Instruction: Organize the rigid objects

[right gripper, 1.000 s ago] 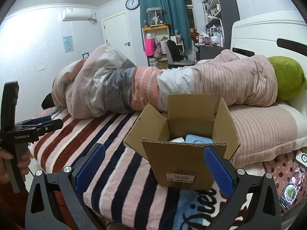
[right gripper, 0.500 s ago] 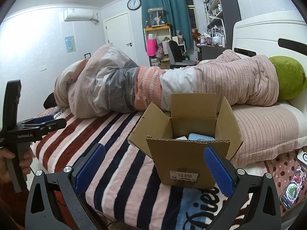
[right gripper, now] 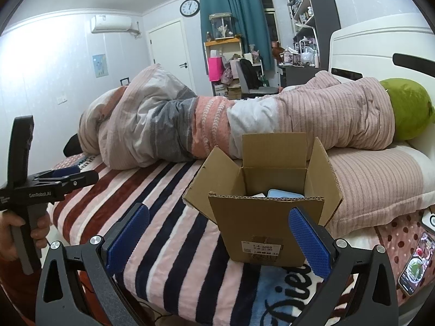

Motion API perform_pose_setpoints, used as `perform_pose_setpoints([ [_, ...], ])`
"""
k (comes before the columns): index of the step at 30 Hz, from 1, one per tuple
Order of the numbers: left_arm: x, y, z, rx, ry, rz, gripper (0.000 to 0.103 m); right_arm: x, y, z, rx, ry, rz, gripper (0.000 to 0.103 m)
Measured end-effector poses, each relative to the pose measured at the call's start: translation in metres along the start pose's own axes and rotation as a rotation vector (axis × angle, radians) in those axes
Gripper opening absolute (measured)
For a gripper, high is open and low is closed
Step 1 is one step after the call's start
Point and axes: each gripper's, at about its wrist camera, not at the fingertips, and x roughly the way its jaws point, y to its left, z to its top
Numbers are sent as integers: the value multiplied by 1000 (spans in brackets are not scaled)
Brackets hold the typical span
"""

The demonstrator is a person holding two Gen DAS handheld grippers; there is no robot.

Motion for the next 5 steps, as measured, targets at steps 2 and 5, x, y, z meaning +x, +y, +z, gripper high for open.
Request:
perform_pose_setpoints([
  [2, 0, 0, 1, 0, -2, -2, 103, 0, 1, 0, 0, 1, -2, 103],
  [5, 0, 0, 1, -6, -1, -4, 103, 0, 1, 0, 2, -1, 2, 103],
])
